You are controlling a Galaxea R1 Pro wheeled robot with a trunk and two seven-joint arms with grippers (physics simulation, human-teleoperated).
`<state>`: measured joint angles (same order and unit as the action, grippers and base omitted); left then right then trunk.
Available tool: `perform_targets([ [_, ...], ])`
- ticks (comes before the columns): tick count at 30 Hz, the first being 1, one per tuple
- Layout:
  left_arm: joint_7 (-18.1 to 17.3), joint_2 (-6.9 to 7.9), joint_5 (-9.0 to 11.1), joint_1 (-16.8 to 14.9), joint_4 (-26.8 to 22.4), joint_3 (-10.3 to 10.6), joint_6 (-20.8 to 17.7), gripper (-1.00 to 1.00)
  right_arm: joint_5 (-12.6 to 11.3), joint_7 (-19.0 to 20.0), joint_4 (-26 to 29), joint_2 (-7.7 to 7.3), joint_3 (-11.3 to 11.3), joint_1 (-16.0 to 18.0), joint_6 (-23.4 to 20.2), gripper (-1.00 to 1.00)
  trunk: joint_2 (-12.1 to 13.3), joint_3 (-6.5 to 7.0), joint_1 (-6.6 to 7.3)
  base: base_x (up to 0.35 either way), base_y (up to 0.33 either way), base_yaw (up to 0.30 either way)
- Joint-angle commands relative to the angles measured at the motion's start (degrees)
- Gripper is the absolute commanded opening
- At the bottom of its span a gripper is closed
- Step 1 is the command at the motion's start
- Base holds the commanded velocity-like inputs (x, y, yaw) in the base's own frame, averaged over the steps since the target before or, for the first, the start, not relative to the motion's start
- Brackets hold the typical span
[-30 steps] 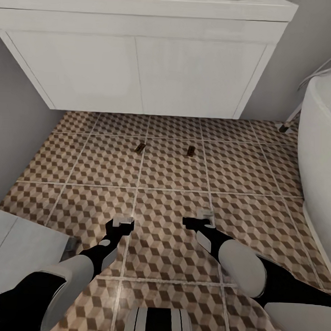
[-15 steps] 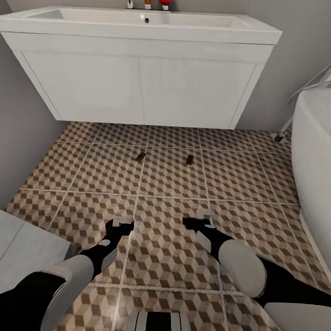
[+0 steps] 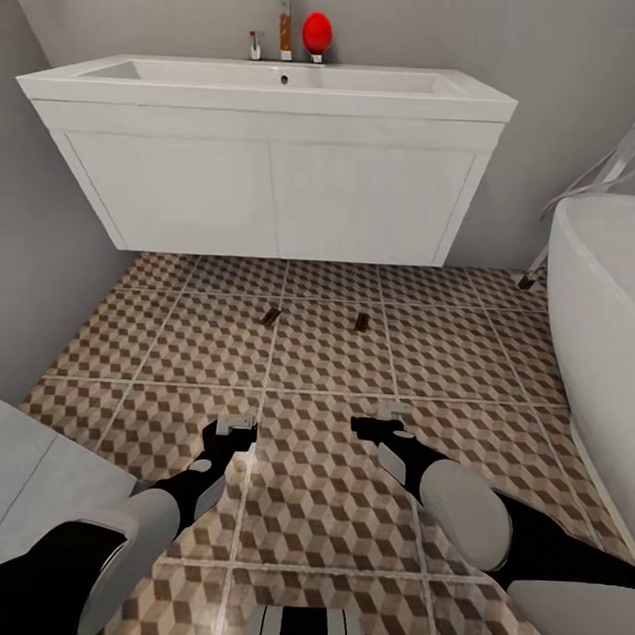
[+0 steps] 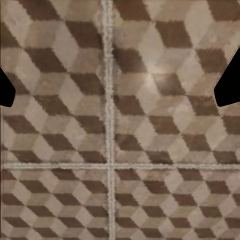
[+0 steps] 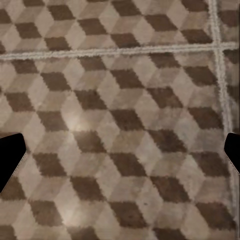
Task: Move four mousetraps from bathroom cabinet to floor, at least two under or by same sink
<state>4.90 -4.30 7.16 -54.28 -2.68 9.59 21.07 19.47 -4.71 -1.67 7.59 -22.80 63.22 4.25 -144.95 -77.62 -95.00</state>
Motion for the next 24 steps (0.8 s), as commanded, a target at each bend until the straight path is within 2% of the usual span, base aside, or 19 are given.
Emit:
perform_targets([
  [1,0.16,-0.01,0.58,-0.03,0.06,0.52,0.20,1.00,0.56,-0.30,-0.18,-0.01,-0.49,0.06,0.30,1.00,0.00,0.19,0.03,0.000,0.000,0.000],
  [24,0.12,-0.04,0.52,-0.03,0.04,0.52,0.05,1.00,0.66,-0.28,-0.18,-0.05,-0.49,0.06,0.26,1.00,0.31,5.28,0.62,0.000,0.000,0.000],
])
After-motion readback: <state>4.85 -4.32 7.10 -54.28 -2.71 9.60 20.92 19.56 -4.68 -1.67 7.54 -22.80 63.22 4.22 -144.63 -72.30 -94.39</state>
